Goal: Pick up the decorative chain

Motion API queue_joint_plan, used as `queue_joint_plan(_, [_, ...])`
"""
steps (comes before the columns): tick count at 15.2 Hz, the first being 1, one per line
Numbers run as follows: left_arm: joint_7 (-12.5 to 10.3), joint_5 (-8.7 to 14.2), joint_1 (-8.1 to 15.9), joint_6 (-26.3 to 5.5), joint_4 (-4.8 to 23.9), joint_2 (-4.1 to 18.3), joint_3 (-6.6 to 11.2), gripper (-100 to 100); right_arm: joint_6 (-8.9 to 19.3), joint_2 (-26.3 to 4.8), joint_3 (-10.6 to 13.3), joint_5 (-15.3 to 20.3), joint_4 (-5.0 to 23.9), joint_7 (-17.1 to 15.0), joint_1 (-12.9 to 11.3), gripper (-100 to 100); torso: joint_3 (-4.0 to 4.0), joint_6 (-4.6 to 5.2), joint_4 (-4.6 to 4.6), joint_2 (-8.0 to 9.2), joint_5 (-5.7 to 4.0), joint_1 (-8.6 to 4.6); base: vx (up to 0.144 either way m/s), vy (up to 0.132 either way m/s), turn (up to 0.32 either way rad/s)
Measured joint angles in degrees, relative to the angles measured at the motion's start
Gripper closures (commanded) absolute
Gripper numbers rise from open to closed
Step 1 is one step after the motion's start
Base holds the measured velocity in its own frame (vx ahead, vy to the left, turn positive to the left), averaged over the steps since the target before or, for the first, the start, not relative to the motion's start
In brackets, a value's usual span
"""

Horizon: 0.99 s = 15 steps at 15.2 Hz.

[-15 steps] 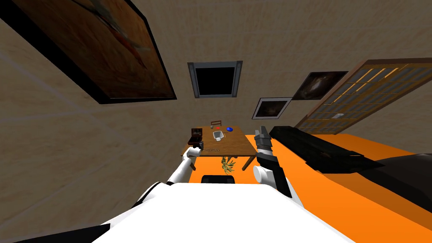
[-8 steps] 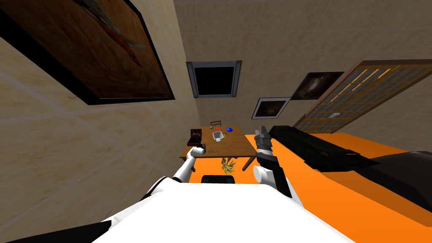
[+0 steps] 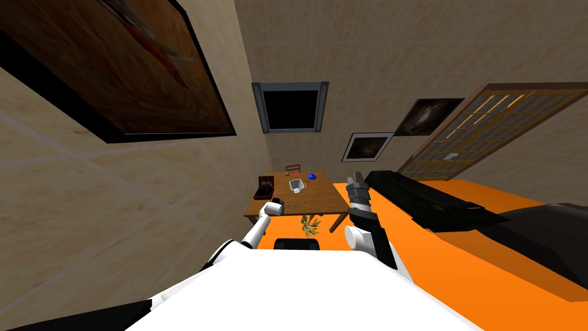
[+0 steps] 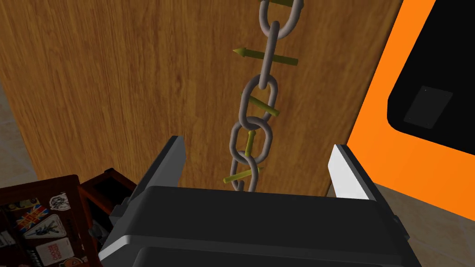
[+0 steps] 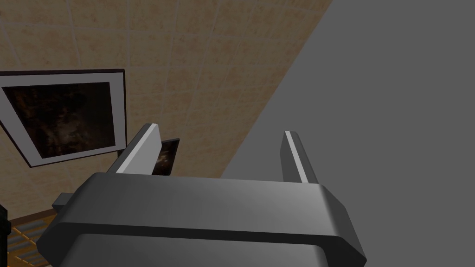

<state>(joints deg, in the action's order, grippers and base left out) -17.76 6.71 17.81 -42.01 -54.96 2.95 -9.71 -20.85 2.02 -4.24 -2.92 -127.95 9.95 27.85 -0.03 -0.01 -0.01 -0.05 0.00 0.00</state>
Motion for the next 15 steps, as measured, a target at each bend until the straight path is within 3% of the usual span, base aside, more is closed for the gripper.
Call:
queue_joint_plan(5, [1.06,-0.3,-1.03,3.78,3.01,-0.54,0.82,-100,0.0,0.0,0.0,0.0,0.0,0.0,0.01,0,-0.09,0.0,-0.03,-0.16,-0.01,-0.06,0.036,-0.004,-0.021])
queue_joint_plan(6, [1.16,-0.3,-1.11,4.0,3.05,-0.54,0.85,100,0.0,0.0,0.0,0.0,0.0,0.0,0.0,0,-0.06,0.0,-0.02,-0.1,-0.01,-0.04,0.0,0.0,0.0])
queue_joint_plan(11, [1.18,-0.33,-0.8,4.19,2.78,-0.47,0.9,100,0.0,0.0,0.0,0.0,0.0,0.0,0.0,0,-0.22,0.04,-0.28,-0.16,0.13,0.04,-0.002,0.0,0.007])
queue_joint_plan(15, [0.44,0.07,-0.18,1.21,0.89,-0.05,0.26,100,0.0,0.0,0.0,0.0,0.0,0.0,-0.01,0,-0.2,0.04,-0.26,-0.12,0.12,0.04,-0.025,-0.002,0.027])
